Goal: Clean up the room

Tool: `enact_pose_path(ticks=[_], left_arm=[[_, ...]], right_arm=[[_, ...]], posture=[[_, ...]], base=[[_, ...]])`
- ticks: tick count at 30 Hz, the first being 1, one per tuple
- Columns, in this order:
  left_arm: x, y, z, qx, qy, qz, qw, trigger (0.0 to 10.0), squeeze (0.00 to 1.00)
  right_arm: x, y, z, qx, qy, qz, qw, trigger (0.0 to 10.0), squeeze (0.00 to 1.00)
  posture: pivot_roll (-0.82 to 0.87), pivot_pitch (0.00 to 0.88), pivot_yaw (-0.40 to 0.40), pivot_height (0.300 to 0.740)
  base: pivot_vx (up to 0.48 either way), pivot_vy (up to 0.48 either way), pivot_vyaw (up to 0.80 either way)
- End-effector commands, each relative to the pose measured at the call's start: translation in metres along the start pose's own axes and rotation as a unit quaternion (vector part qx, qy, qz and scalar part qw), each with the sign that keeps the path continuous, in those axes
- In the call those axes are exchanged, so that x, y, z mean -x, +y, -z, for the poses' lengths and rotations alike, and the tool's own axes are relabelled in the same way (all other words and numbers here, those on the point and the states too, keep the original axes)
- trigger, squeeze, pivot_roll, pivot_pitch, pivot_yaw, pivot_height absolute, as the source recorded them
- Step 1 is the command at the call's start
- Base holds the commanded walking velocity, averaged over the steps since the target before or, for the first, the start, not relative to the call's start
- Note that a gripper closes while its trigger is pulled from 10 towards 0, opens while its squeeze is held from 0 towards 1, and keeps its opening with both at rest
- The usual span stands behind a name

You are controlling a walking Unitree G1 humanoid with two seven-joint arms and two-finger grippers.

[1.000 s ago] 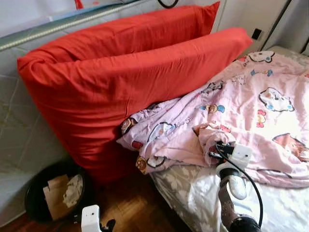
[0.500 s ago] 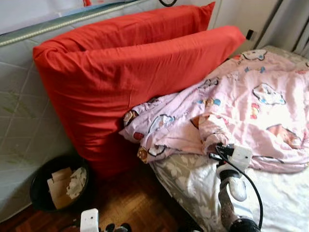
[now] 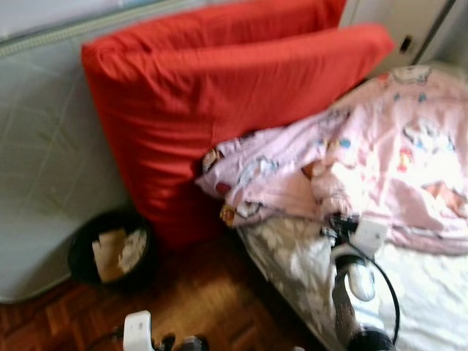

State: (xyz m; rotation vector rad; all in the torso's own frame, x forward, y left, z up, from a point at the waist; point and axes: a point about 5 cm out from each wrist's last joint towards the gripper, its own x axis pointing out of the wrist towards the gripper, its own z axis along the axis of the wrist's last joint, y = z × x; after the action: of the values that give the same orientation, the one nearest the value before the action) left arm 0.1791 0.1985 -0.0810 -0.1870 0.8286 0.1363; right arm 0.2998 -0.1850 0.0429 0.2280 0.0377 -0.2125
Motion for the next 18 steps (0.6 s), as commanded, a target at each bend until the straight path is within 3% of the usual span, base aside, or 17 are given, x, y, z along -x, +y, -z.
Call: enact_pose_path(ticks=[1, 18], left_arm=[[0.0029, 0.0040, 0.0094, -0.009, 0.019, -0.004, 1.000, 10.0, 0.00], [0.0024, 0.0032, 0.0084, -0.009, 0.018, -0.004, 1.000, 10.0, 0.00]], right_arm=[[0.0003, 0.0010, -0.0028, -0.004, -0.012, 0.001, 1.000, 10.0, 0.00], [-0.0005, 0.0036, -0.0064, -0.005, -0.024, -0.005, 1.000, 10.0, 0.00]], posture=[[0.00, 0.136, -0.001, 0.740], [0.01, 0.161, -0.004, 0.740]], base=[[-0.274, 0.000, 0.00], [-0.272, 0.000, 0.00]])
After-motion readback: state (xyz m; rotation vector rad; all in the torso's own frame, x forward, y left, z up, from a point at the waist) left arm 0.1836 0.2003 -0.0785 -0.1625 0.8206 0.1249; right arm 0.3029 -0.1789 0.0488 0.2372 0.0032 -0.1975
